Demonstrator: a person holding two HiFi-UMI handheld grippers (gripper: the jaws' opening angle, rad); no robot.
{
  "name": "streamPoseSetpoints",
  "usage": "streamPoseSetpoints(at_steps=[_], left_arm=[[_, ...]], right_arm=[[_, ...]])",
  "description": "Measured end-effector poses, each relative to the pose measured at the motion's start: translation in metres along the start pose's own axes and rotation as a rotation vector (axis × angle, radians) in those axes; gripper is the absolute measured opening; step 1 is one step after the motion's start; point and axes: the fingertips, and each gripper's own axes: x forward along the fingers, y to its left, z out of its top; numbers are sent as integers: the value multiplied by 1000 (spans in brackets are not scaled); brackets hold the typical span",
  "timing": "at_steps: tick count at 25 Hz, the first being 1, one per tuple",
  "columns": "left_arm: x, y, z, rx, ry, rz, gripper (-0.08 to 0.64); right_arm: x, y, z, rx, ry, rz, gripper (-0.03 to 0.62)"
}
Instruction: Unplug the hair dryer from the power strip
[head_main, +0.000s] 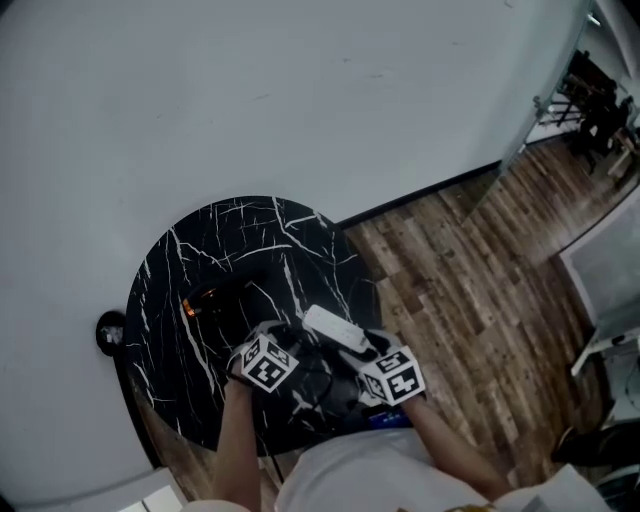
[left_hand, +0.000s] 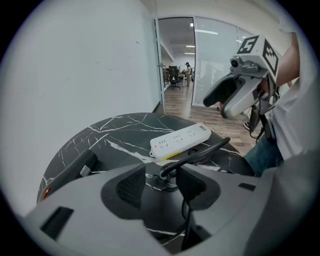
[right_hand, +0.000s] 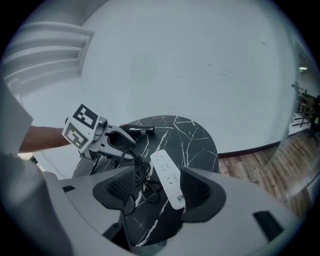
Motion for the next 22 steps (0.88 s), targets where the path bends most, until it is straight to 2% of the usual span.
streamPoseSetpoints(at_steps=[4,8,10,17,22], left_arm=[[0,-2,-9,-5,16,1,198],[-10,-4,-23,-40,43,-19,198],[-19,0,-27,-69,25,2,198],[-68,23,-17,-224,-153,165,198],[-121,19,18,-314,-330,241,195]], right_arm=[[-24,-2,13,29,-68,-7,278],[-43,-2,21,60,-114,-3,278],[-48,1,22,65,-126,1,278],[-63,11,38,29,-190,9,278],[-76,21,68,14,-277,65,276]])
